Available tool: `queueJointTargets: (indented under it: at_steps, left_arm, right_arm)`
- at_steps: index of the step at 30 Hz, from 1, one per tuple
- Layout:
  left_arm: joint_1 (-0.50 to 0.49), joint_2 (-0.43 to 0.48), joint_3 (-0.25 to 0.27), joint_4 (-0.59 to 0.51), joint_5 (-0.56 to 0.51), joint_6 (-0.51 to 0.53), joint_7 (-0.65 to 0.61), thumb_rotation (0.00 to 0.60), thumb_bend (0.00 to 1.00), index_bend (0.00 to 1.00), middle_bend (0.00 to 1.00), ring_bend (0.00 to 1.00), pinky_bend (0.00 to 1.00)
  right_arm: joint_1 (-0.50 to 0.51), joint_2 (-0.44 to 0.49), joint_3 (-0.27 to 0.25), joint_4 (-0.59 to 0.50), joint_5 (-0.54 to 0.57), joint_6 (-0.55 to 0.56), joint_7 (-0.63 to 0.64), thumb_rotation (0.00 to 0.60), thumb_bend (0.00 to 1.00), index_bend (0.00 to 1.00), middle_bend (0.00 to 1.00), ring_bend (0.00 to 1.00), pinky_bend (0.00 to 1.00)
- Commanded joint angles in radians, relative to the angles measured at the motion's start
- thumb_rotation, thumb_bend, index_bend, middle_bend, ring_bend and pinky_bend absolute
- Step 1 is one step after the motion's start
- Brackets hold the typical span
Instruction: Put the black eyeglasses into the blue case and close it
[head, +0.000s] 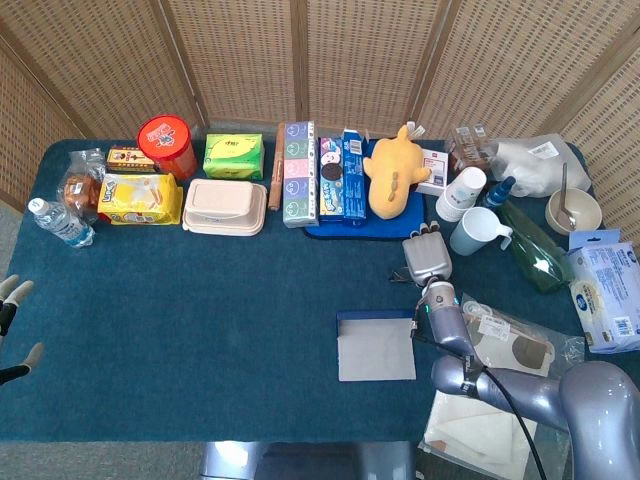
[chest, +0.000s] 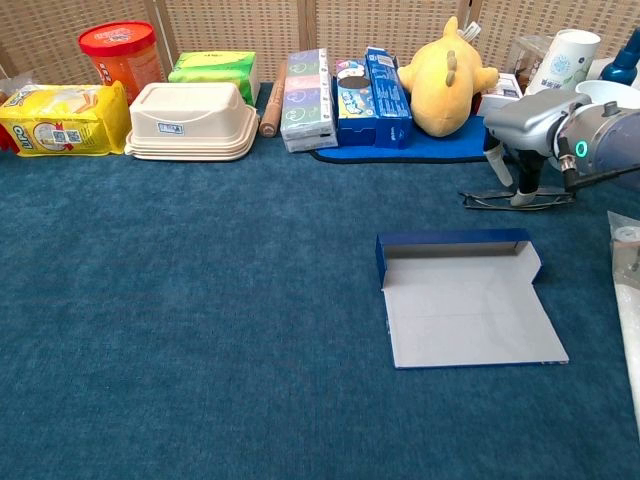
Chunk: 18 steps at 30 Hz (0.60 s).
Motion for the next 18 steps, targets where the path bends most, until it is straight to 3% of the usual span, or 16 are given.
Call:
queueJointTargets:
  at_steps: [1,12,18]
  left_arm:
    - [0.0,0.001,0.0,0.002,0.002,0.001,-0.002,0.6,0.32,0.01,0.0,0.0,0.0]
    - [-0.002,-0.003,-0.001,0.002,0.006,-0.002,0.001,0.6,0.32,0.01,0.0,0.0,0.0]
    - [-0.002,-0.003,-0.003,-0.002,0.007,-0.001,0.006,0.6,0.32,0.01,0.0,0.0,0.0]
  right_arm:
    - [0.001,-0.004,-0.001,0.005,-0.004,-0.001,-0.001,0.6,0.2,0.59,0.32,0.17,0.18]
    - [-0.005,-0.003,0.0,0.003,-0.019,0.005,0.008,0.6,0.38,0.55,0.3,0.17,0.18]
    - [-0.01,-0.003,-0.002,0.006,-0.026,0.005,0.014,0.6,0.41,0.54,0.3,0.17,0.18]
